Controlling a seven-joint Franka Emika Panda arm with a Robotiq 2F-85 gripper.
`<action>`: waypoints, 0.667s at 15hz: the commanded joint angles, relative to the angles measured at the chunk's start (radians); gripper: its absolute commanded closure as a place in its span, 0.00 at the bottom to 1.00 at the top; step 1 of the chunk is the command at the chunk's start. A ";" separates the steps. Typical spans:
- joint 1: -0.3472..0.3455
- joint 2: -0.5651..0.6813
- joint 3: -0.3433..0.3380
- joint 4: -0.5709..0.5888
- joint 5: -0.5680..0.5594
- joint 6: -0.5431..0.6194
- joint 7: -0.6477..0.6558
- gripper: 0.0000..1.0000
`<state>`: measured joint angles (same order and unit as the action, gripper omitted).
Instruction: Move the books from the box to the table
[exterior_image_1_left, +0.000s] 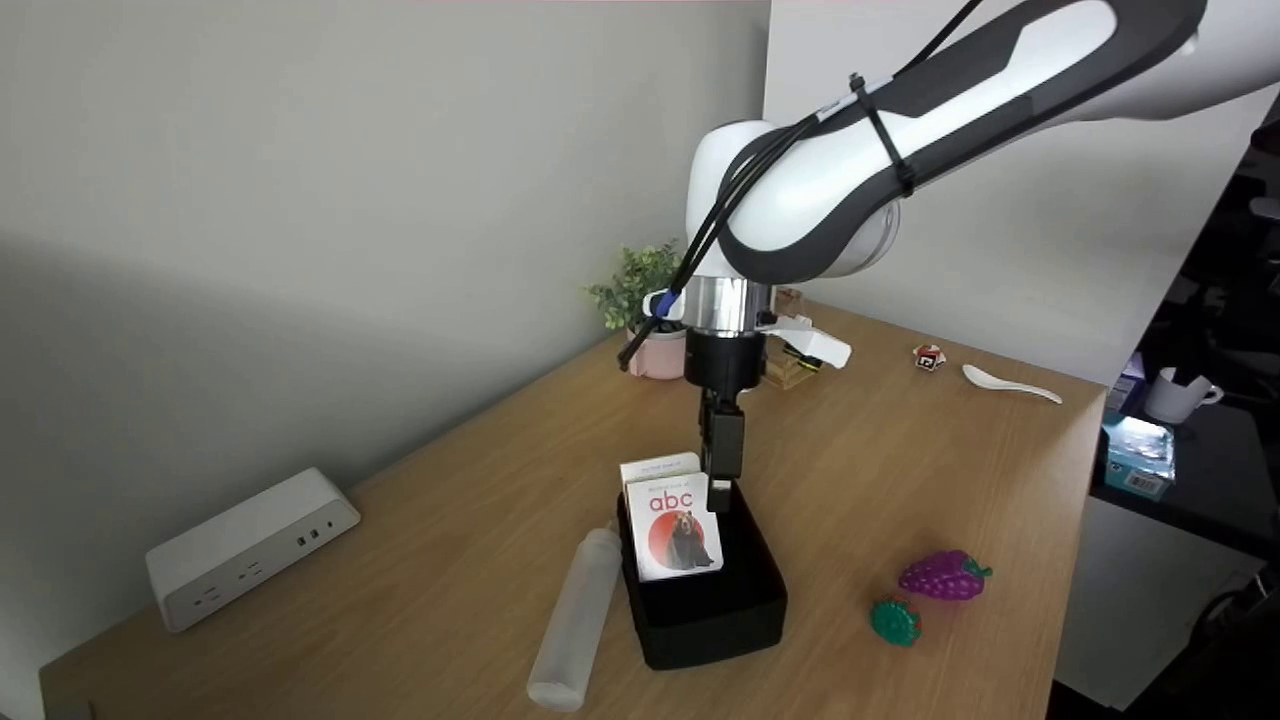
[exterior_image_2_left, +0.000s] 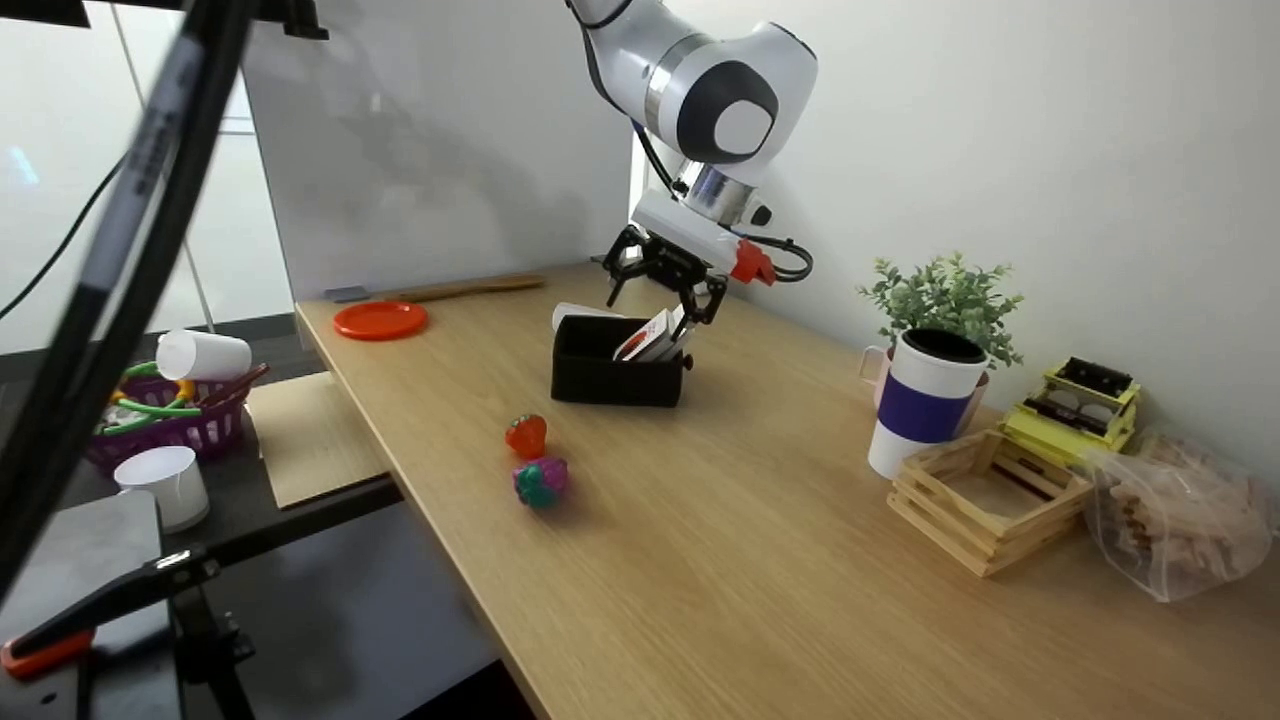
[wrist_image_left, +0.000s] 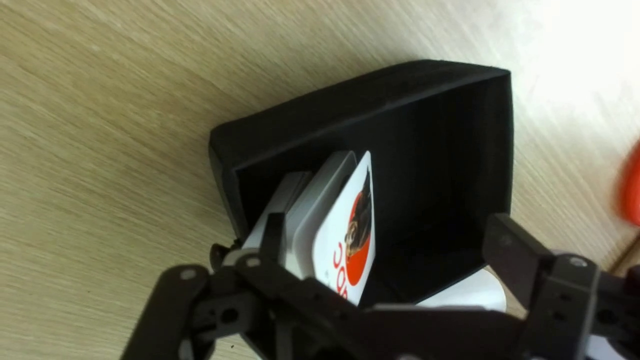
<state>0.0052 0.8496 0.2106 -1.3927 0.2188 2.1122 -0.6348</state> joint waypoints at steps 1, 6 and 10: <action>-0.009 0.026 0.013 0.040 -0.014 -0.020 0.004 0.00; -0.010 0.024 0.007 0.038 -0.016 -0.019 0.011 0.00; -0.014 0.018 0.001 0.028 -0.016 -0.016 0.020 0.00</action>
<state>0.0030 0.8505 0.2080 -1.3883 0.2188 2.1122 -0.6337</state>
